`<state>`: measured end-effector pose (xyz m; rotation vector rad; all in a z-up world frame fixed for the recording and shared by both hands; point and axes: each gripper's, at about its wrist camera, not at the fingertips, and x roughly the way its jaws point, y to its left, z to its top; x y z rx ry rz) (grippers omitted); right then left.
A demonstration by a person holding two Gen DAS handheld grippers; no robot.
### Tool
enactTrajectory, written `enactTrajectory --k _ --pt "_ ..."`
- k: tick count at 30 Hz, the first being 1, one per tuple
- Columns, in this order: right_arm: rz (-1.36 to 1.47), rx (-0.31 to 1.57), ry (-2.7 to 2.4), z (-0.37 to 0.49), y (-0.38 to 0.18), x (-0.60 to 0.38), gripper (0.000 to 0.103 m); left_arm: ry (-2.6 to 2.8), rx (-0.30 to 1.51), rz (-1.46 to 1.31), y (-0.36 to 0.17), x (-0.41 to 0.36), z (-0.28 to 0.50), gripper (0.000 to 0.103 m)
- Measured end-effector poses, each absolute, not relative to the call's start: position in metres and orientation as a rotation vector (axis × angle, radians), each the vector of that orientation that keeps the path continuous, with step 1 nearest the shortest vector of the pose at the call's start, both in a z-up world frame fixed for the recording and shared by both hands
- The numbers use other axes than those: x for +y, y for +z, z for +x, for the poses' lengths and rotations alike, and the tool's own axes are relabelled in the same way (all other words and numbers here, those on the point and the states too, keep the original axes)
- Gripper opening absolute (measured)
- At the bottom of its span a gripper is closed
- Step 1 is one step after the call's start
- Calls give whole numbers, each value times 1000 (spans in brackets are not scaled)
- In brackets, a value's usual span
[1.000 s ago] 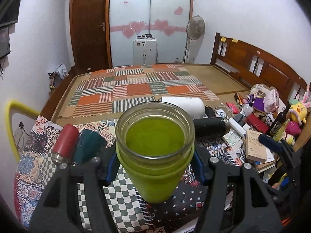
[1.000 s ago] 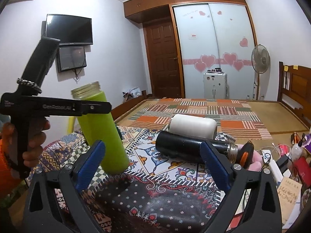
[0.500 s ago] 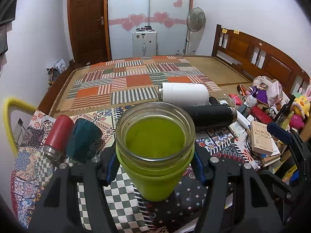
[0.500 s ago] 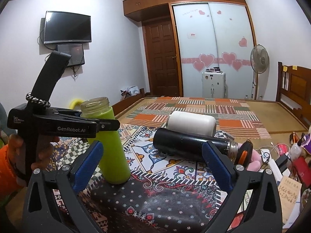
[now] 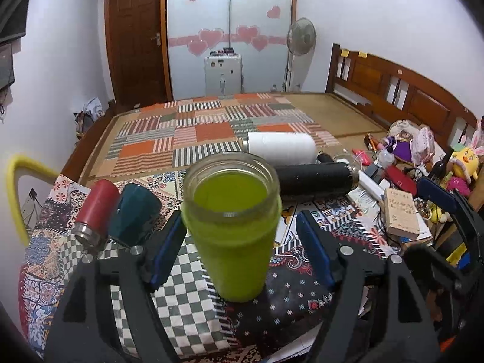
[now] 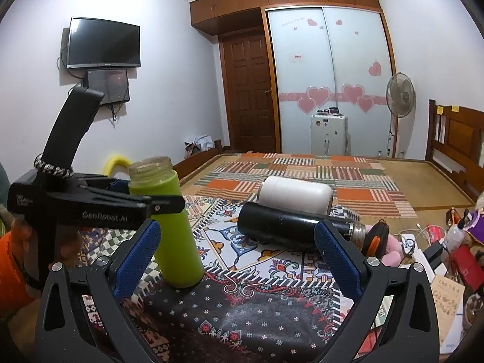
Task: Flip cup upright
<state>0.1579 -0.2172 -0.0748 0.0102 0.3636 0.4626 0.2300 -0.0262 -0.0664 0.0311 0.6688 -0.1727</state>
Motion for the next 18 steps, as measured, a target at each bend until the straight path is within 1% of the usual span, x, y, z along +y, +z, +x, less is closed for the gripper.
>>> enactTrajectory --k 10,18 --pt "21 276 442 113 -35 -215 102 -92 449 2 -25 -8 139 75" --pt "38 205 409 79 -13 -206 102 -35 271 5 -2 -5 72 75"
